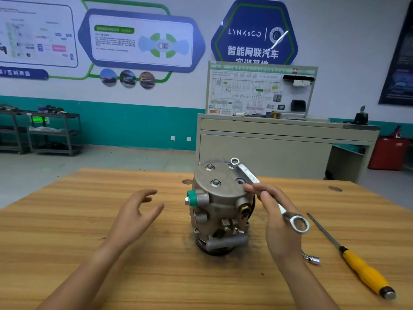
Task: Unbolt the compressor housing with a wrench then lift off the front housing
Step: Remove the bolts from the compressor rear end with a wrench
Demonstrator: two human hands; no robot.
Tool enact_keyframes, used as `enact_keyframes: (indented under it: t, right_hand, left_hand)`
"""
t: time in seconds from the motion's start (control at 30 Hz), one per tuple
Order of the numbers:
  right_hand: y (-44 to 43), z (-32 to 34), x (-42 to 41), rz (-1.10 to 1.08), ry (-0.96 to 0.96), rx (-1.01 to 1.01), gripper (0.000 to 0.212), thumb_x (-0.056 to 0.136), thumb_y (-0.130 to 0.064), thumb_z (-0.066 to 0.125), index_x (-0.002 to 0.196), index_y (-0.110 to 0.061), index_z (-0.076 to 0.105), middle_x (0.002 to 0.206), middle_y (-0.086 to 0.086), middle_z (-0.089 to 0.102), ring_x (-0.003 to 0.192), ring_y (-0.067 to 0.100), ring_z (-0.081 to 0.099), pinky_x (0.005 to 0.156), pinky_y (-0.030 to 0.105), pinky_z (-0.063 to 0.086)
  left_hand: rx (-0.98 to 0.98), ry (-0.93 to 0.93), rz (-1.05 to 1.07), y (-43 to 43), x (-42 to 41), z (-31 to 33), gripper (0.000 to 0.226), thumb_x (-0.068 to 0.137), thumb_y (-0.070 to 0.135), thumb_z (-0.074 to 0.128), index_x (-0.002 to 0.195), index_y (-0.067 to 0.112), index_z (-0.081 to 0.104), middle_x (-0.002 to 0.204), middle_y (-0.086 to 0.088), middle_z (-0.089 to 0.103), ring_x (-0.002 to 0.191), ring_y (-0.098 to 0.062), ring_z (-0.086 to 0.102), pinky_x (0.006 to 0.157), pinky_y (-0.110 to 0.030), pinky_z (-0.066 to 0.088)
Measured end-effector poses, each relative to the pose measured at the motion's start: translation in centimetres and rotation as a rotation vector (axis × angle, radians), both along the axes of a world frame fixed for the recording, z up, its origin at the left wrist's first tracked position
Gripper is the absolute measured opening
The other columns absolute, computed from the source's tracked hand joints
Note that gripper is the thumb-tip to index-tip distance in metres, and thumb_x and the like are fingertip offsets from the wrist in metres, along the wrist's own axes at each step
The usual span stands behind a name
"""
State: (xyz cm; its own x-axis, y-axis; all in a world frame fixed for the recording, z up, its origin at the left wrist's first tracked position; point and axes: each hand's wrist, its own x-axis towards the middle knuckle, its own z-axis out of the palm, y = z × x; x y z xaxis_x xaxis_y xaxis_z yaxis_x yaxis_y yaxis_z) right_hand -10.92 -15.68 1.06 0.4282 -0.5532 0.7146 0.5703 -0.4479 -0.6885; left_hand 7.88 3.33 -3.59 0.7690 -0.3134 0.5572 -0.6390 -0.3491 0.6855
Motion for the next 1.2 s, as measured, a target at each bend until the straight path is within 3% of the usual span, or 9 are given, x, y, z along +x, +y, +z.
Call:
enact_keyframes:
  t: [0.13,0.37,0.5,0.6,0.7,0.8,0.97,1.1,1.2]
  right_hand:
    - [0.2,0.6,-1.6,0.15,-0.046,0.126,0.029,0.079,-0.015,0.044,0.074,-0.021,0.072,0.079,0.006,0.073,0.085,0.02,0.068,0.078,0.024,0.052]
    - [1.2,1.5,-2.9,0.238,0.08,0.136,0.035,0.087,0.002,0.043,0.072,-0.011,0.072,0.075,0.014,0.072,0.079,0.022,0.07,0.071,0.021,0.053]
    - [2.0,2.3,-3.0,0.207,0.112,0.183,0.039,0.088,0.005,0.042,0.067,-0.009,0.071,0.071,0.013,0.071,0.074,0.02,0.07,0.064,0.018,0.053]
    - [2.8,2.5,-3.1,0.174,0.119,0.203,0.042,0.088,0.005,0.042,0.07,-0.019,0.072,0.068,0.011,0.071,0.07,0.019,0.07,0.061,0.018,0.052]
    - [3.7,2.3,-2.9,0.106,0.107,0.198,0.041,0.086,0.008,0.044,0.069,-0.018,0.071,0.063,0.011,0.07,0.066,0.02,0.07,0.06,0.017,0.052]
    - [4.4,2.1,-3.1,0.081,0.122,0.186,0.031,0.085,-0.001,0.051,0.068,-0.019,0.069,0.061,0.01,0.069,0.065,0.019,0.069,0.058,0.014,0.049]
    - [5.2,2.4,-3.4,0.17,0.188,0.31,0.035,0.089,0.002,0.042,0.065,-0.013,0.061,0.065,0.012,0.07,0.066,0.023,0.069,0.057,0.015,0.05]
    - [5.2,2.6,-3.4,0.192,0.134,0.476,0.026,0.089,0.001,0.039,0.074,-0.006,0.058,0.064,0.017,0.069,0.064,0.026,0.069,0.06,0.026,0.053]
    - [4.8,3.0,-3.6,0.243,0.082,0.623,0.024,0.088,0.0,0.039,0.075,-0.006,0.058,0.062,0.017,0.068,0.058,0.025,0.067,0.054,0.023,0.048]
  left_hand:
    - [-0.362,0.177,-0.331,-3.5,-6.4,2.8,0.052,0.081,0.047,0.062,0.129,0.033,0.046,0.12,0.023,0.052,0.109,0.015,0.049,0.078,-0.004,0.042]
    - [-0.538,0.201,-0.347,-6.6,-8.5,3.3,0.038,0.09,0.019,0.055,0.122,0.036,0.046,0.12,0.025,0.049,0.098,0.027,0.046,0.067,0.001,0.041]
    - [-0.559,0.212,-0.296,-7.4,-8.8,3.3,0.035,0.088,0.026,0.054,0.119,0.043,0.047,0.125,0.023,0.049,0.112,0.009,0.049,0.083,-0.016,0.05]
    - [-0.588,0.21,-0.251,-8.0,-8.9,3.2,0.038,0.088,0.026,0.056,0.124,0.036,0.049,0.131,0.011,0.053,0.118,-0.002,0.048,0.089,-0.017,0.049]
    - [-0.635,0.233,-0.234,-8.4,-9.4,3.4,0.038,0.085,0.031,0.057,0.123,0.035,0.052,0.129,0.012,0.055,0.118,-0.008,0.052,0.094,-0.035,0.05]
    - [-0.694,0.259,-0.228,-8.8,-9.9,3.5,0.028,0.088,0.025,0.055,0.11,0.042,0.055,0.122,0.013,0.06,0.11,-0.011,0.058,0.088,-0.032,0.052]
    - [-0.731,0.269,-0.218,-9.2,-10.5,3.7,0.029,0.091,0.021,0.053,0.106,0.046,0.051,0.112,0.029,0.055,0.106,0.012,0.054,0.085,-0.014,0.049]
    - [-0.679,0.245,-0.201,-9.4,-10.8,3.1,0.04,0.091,0.023,0.053,0.13,0.029,0.049,0.128,0.012,0.055,0.12,-0.014,0.052,0.099,-0.042,0.046]
    - [-0.684,0.244,-0.203,-9.4,-11.1,3.1,0.038,0.091,0.022,0.053,0.126,0.036,0.047,0.126,0.018,0.051,0.12,-0.009,0.049,0.099,-0.04,0.046]
